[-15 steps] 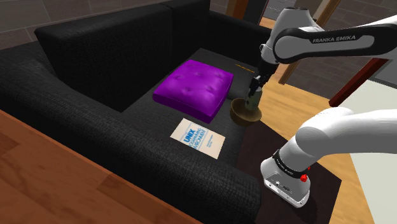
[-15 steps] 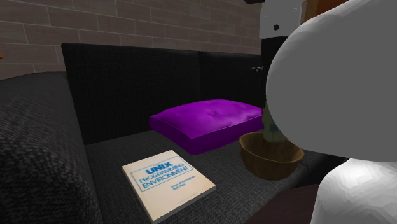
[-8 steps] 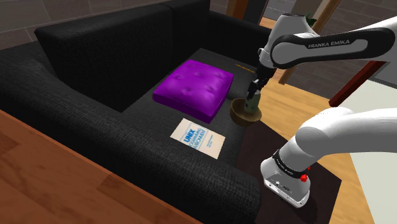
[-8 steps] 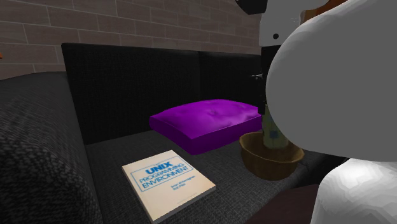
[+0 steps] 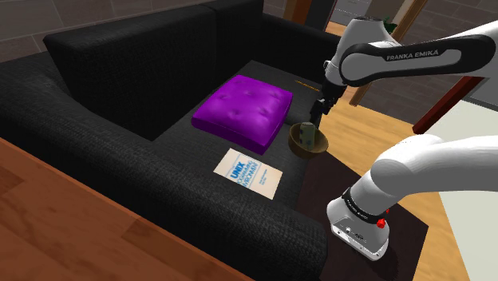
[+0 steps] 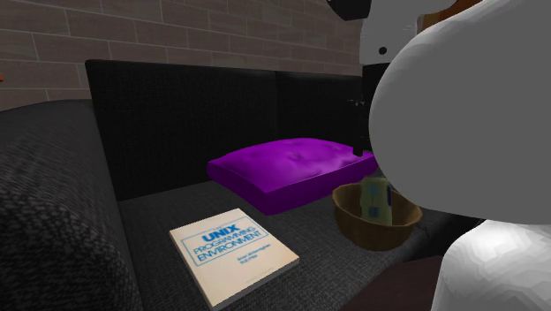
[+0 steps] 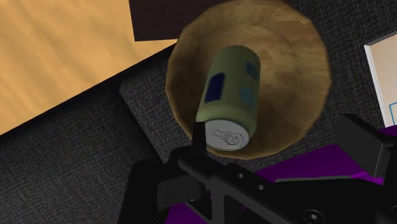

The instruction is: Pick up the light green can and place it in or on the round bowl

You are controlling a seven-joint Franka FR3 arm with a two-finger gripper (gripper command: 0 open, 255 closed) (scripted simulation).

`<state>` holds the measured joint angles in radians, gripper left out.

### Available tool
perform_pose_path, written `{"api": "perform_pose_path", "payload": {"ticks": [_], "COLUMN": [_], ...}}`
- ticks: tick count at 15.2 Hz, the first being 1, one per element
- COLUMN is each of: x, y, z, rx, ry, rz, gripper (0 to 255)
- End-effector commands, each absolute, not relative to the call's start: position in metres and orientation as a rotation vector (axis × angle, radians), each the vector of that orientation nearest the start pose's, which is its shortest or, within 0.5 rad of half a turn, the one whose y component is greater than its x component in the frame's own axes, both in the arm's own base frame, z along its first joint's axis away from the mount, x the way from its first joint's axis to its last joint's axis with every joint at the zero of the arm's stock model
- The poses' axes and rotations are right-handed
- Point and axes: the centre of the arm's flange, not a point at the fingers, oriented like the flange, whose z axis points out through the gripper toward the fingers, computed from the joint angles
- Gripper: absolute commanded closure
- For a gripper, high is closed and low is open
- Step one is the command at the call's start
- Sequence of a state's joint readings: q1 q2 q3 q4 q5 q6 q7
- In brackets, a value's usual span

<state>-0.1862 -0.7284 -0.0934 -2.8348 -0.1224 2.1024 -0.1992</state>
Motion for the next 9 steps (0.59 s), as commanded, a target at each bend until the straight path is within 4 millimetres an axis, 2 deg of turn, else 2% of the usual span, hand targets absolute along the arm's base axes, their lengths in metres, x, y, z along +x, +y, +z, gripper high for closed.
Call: {"api": "perform_pose_path", "payload": {"ticks": [1,5,9], "x": [0.299,0.300,0.300], "y": [-0.088,-0.086,-0.086], "z": [0.390,0.440,0.440], "rx": [-3.183,-3.183,-3.183], "ry": [-0.009,-0.009,-0.009], "rz": [0.022,0.022,0.022], "gripper": [0,0,0]}}
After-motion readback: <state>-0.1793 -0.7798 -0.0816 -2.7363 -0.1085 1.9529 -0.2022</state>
